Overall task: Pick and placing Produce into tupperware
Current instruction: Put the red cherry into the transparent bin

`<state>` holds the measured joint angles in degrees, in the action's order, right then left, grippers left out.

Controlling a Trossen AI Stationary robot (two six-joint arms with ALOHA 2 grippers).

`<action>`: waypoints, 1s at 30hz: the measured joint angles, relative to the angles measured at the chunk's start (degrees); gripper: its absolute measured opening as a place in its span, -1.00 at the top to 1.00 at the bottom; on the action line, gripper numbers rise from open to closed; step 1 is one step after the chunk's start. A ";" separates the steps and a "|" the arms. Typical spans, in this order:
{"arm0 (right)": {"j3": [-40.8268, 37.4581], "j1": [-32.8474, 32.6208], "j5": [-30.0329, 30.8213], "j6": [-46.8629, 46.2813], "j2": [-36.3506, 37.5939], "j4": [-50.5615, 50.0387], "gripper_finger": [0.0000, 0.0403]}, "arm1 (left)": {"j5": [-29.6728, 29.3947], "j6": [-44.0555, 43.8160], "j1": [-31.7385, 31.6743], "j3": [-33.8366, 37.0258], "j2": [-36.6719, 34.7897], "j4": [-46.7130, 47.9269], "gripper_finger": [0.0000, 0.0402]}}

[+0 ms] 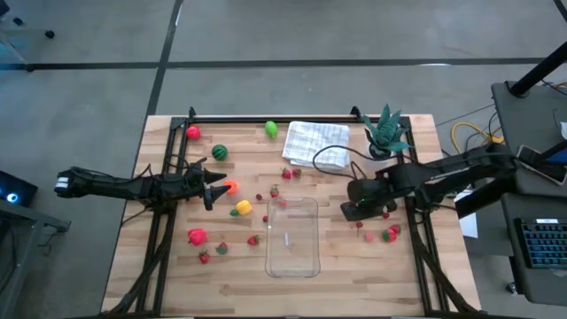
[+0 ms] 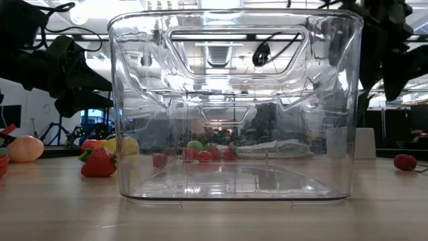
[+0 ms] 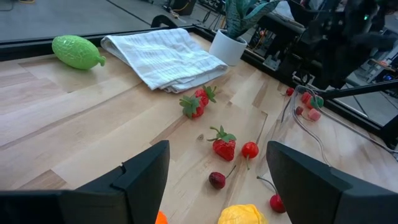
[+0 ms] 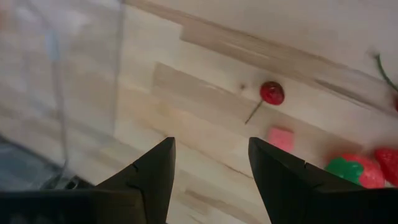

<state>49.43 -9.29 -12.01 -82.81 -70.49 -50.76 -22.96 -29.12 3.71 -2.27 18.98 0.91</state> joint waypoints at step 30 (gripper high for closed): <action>-0.32 -6.61 10.62 -7.15 -18.83 0.31 0.02 | -0.01 -0.01 0.00 -0.01 0.02 0.00 -0.27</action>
<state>49.11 -15.90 -1.39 -89.96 -89.32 -50.45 -22.97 -29.13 3.71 -2.27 19.00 0.91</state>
